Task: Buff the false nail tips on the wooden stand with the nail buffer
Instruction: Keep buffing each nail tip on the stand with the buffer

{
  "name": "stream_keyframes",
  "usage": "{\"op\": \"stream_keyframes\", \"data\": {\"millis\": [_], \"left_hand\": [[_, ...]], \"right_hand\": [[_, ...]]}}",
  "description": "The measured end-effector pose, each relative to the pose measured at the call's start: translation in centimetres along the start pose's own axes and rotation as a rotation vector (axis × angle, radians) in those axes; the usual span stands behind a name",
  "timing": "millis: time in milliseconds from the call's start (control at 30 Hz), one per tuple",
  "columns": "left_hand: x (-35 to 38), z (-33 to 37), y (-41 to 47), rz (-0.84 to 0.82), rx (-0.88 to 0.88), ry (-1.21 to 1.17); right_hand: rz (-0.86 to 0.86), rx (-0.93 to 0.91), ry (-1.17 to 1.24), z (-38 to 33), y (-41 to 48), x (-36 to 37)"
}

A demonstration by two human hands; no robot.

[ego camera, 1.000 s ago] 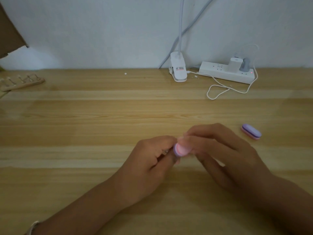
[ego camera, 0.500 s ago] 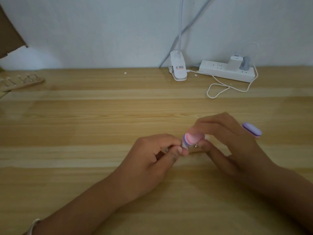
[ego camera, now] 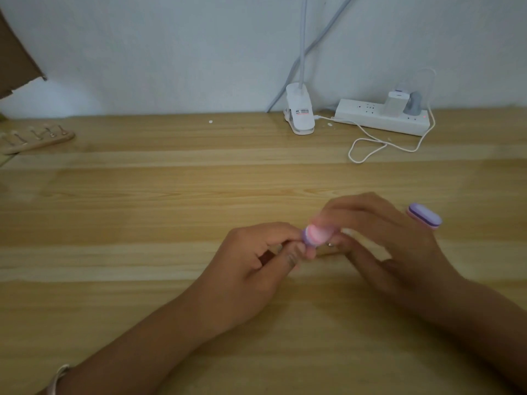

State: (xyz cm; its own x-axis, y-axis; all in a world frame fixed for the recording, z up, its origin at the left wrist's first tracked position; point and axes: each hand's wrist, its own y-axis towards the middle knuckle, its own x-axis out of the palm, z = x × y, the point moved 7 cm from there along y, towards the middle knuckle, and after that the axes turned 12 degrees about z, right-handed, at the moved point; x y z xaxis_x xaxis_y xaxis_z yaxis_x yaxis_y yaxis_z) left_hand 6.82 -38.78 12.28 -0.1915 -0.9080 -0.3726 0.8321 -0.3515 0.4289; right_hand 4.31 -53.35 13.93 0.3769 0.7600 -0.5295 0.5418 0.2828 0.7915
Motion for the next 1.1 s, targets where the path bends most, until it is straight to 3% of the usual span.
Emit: {"op": "stream_keyframes", "data": {"millis": [167,500,600,700,833,967,1100], "left_hand": [[-0.1,0.5,0.0,-0.013,-0.006,-0.061],[-0.5,-0.2,-0.1,0.025,-0.085,-0.113],[-0.2,-0.4,0.1,0.011,-0.116,-0.101],[-0.2,0.2,0.0,-0.019,-0.072,-0.107],[0.0,-0.3,-0.1,-0.038,-0.118,-0.124],[0.2,0.1,0.0,-0.049,-0.097,-0.149],[0.1,-0.4,-0.1,-0.035,-0.141,-0.148]], "right_hand": [[0.010,-0.051,0.060,-1.4,-0.3,0.7],[0.096,0.016,-0.154,-0.1,0.4,-0.7],[0.151,0.083,-0.047,-0.2,0.5,-1.0],[0.120,-0.016,0.035,-2.0,0.2,-0.1],[0.119,-0.031,-0.063,-1.3,0.5,-0.5],[0.111,-0.058,0.041,-2.1,-0.2,0.2],[0.125,0.010,-0.017,-0.7,0.3,-0.6]]}}
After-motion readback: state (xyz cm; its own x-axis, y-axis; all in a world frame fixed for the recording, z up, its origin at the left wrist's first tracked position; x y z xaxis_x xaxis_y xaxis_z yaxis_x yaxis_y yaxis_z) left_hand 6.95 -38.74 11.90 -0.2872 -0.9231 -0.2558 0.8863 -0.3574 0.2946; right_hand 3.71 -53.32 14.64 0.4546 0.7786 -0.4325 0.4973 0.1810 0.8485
